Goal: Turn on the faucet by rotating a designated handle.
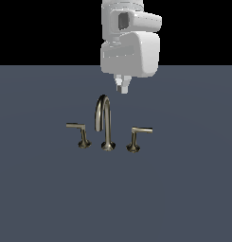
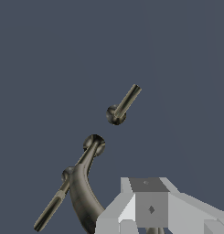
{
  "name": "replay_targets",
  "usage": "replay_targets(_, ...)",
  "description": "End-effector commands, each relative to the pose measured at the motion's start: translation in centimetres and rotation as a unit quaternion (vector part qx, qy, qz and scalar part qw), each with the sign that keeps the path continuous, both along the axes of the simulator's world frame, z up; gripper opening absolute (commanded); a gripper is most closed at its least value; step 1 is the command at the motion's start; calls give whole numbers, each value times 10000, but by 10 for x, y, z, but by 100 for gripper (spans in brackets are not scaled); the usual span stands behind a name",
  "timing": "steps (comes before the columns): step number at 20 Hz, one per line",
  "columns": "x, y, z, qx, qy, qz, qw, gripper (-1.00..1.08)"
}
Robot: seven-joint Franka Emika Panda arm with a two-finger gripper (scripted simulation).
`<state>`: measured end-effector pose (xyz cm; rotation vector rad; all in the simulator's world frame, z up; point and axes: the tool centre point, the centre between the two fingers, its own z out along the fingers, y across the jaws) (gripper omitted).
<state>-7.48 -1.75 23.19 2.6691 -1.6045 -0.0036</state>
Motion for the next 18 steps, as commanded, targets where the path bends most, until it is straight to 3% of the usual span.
replay_targets(1,10,-7,-16,10,-15,-339,9994,-100)
replay_targets(8,34,-31,-61,32,-47,-1306,9914,-100)
replay_targets(18,59,-69,-117,54,-90,-2520,9677,-100)
